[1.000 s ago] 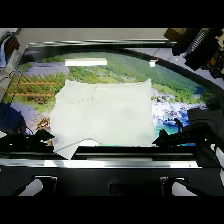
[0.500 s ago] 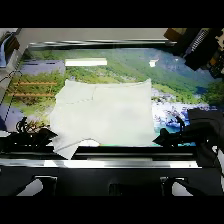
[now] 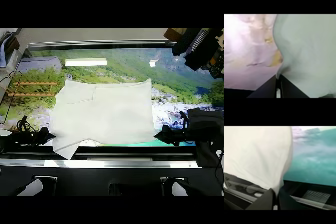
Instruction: Fold the clothes and pants, and hang the long-sleeved shirts on hangers.
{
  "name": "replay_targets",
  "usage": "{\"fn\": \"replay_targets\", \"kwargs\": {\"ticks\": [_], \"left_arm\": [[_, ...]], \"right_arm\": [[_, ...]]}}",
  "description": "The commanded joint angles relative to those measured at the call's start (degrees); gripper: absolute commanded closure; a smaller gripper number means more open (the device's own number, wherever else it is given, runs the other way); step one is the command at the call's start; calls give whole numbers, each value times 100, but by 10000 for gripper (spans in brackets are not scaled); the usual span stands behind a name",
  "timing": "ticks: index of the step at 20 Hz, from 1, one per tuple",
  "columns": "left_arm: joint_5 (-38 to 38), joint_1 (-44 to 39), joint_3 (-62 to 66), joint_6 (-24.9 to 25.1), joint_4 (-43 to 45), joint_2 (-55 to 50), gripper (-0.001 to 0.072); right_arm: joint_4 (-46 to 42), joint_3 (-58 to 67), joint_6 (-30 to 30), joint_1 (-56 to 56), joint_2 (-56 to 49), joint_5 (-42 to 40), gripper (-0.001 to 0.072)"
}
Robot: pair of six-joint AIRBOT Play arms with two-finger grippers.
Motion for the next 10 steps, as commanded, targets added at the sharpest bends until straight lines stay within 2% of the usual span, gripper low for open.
{"fn": "replay_targets", "kwargs": {"ticks": [1, 3, 7, 10], "left_arm": [[-275, -2, 518, -2, -476, 317, 693], [-382, -2, 1314, -74, -584, 608, 693], [-658, 37, 3545, -525, -538, 1099, 692], [-824, 37, 5202, -1145, -245, 1539, 692]], "right_arm": [[723, 503, -295, 4, 350, 219, 676], [960, 1279, -291, 4, 505, 286, 676], [966, 3436, -138, 4, 614, 44, 676], [949, 5038, 42, 2, 927, -173, 676]]}}
